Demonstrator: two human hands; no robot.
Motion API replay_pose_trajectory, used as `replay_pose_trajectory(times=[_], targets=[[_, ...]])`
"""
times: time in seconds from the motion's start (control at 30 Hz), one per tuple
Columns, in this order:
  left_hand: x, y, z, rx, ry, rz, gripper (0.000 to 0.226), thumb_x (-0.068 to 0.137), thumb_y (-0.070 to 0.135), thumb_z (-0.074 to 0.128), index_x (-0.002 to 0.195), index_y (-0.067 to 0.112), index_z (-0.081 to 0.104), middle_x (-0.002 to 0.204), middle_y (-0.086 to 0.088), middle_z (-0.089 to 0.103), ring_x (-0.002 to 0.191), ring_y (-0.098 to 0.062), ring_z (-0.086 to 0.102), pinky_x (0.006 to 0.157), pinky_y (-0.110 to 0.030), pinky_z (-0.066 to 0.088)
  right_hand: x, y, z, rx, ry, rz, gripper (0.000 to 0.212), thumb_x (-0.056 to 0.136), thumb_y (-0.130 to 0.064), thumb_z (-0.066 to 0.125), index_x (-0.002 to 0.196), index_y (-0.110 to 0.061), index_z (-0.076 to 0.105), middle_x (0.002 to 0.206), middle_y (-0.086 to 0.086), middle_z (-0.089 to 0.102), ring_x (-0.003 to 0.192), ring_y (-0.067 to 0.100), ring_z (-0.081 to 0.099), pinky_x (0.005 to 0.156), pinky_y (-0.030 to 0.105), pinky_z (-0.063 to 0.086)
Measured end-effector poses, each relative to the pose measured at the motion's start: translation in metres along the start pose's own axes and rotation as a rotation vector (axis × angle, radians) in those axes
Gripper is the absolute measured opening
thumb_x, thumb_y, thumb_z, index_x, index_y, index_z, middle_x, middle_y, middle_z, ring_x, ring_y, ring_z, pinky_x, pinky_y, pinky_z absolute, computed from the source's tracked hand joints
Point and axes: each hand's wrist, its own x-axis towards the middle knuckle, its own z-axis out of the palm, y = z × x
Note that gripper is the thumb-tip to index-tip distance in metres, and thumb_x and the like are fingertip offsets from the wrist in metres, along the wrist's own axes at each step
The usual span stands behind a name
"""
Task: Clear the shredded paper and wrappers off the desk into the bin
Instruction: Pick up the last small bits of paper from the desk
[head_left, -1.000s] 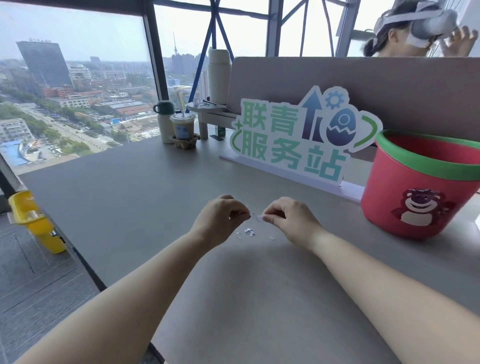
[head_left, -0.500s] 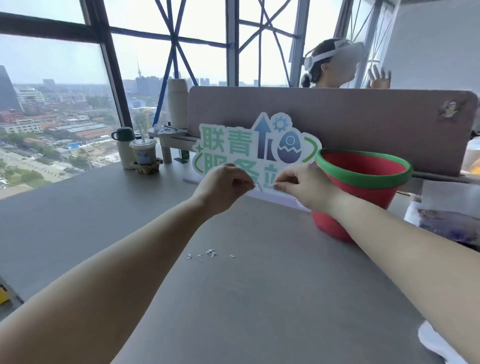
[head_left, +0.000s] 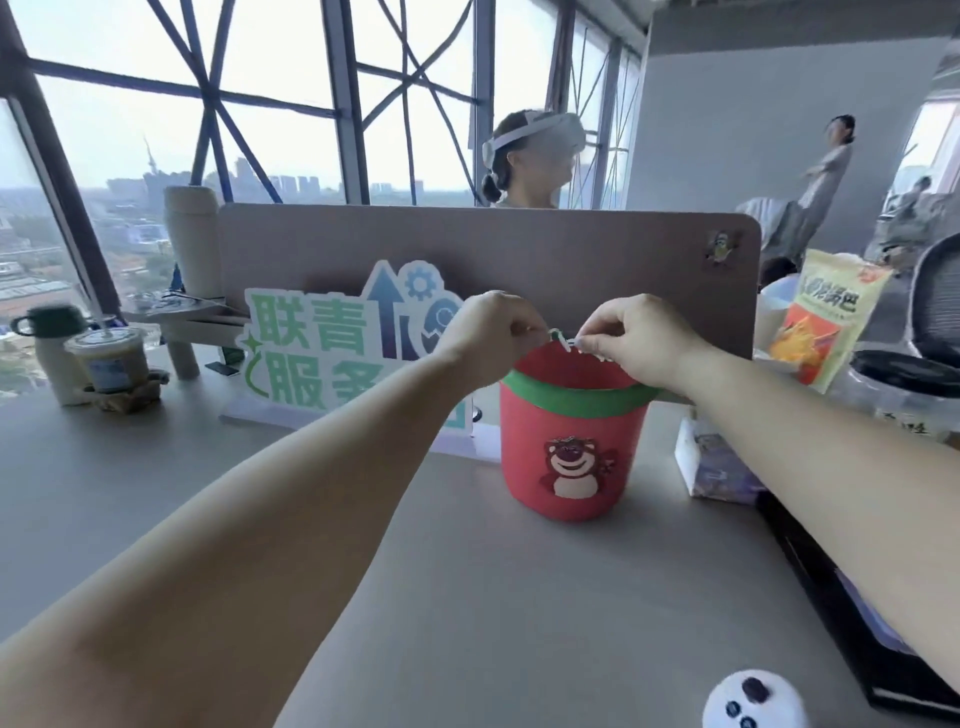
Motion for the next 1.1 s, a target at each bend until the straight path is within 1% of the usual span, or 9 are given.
replay_pose_trajectory(times=[0.17,0.3,0.4,0.5,0.73,0.83,0.93,1.0,1.1], targets=[[0.013,-0.003,0.020,0.071,-0.101,0.038,0.013,0.082,0.015,0.064,0.089,0.014,0.075,0.088,-0.002,0.071,0.076,-0.014,0.058,0.075,-0.027,0.050,0.003,0.014,0.002,-0.031,-0.036,0.023,0.007,0.083,-0.022,0.066,0.081,-0.018,0.071,0.072,0.000,0.069,0.076,0.020,0.065,0.074,0.031,0.050],[0.012,-0.005,0.019,0.088,-0.149,0.019,0.016,0.084,0.012,0.061,0.092,0.013,0.074,0.094,-0.004,0.072,0.081,-0.019,0.062,0.080,-0.032,0.052,0.004,0.017,0.003,-0.057,-0.044,0.022,0.011,0.087,-0.021,0.061,0.089,-0.020,0.072,0.089,0.003,0.072,0.088,0.020,0.065,0.083,0.033,0.051],[0.008,-0.004,0.015,0.081,-0.155,0.027,0.023,0.086,0.008,0.056,0.102,0.012,0.072,0.102,-0.005,0.072,0.087,-0.021,0.064,0.085,-0.034,0.052,0.002,0.015,0.004,-0.060,-0.062,0.021,0.016,0.089,-0.018,0.057,0.096,-0.020,0.071,0.091,0.001,0.071,0.091,0.020,0.064,0.078,0.026,0.046],[0.004,-0.005,0.011,0.073,-0.176,0.017,0.029,0.087,0.008,0.051,0.108,0.014,0.070,0.107,-0.005,0.070,0.095,-0.024,0.064,0.087,-0.037,0.052,-0.002,0.011,0.002,-0.078,-0.077,0.018,0.017,0.089,-0.019,0.057,0.098,-0.021,0.071,0.099,0.000,0.071,0.096,0.018,0.062,0.084,0.028,0.046],[-0.011,-0.002,-0.012,0.133,-0.199,0.025,0.030,0.092,0.021,0.050,0.119,0.023,0.062,0.126,0.004,0.062,0.115,-0.018,0.056,0.101,-0.035,0.044,-0.012,-0.014,0.002,-0.057,-0.015,-0.026,0.021,0.090,-0.021,0.055,0.106,-0.019,0.068,0.103,0.000,0.068,0.098,0.017,0.059,0.083,0.024,0.041],[-0.030,-0.010,-0.030,0.134,-0.091,0.031,0.026,0.090,0.027,0.056,0.114,0.022,0.064,0.119,0.003,0.063,0.103,-0.014,0.058,0.094,-0.031,0.047,-0.017,-0.034,0.011,-0.068,0.042,-0.125,0.020,0.089,-0.021,0.056,0.105,-0.018,0.067,0.097,-0.002,0.060,0.089,0.014,0.053,0.079,0.023,0.038],[-0.059,-0.021,-0.056,0.141,-0.004,0.020,0.019,0.087,0.027,0.061,0.103,0.020,0.068,0.106,0.002,0.064,0.083,-0.007,0.055,0.073,-0.013,0.045,-0.025,-0.061,0.024,-0.044,0.073,-0.212,0.015,0.088,-0.018,0.056,0.097,-0.015,0.067,0.092,-0.001,0.058,0.084,0.013,0.051,0.076,0.024,0.038],[-0.083,-0.029,-0.073,0.139,0.034,0.002,0.015,0.086,0.026,0.063,0.098,0.018,0.069,0.100,0.002,0.064,0.079,-0.007,0.057,0.068,-0.004,0.039,-0.035,-0.079,0.037,-0.011,0.046,-0.243,0.014,0.087,-0.016,0.056,0.094,-0.013,0.067,0.090,-0.001,0.057,0.082,0.012,0.051,0.074,0.024,0.038],[-0.128,-0.048,-0.095,0.136,0.058,-0.083,0.011,0.086,0.020,0.063,0.095,0.017,0.069,0.099,0.001,0.066,0.082,-0.010,0.062,0.076,-0.017,0.046,-0.054,-0.100,0.067,0.054,-0.068,-0.244,0.015,0.088,-0.016,0.056,0.096,-0.011,0.067,0.091,-0.001,0.060,0.083,0.014,0.054,0.071,0.020,0.037]])
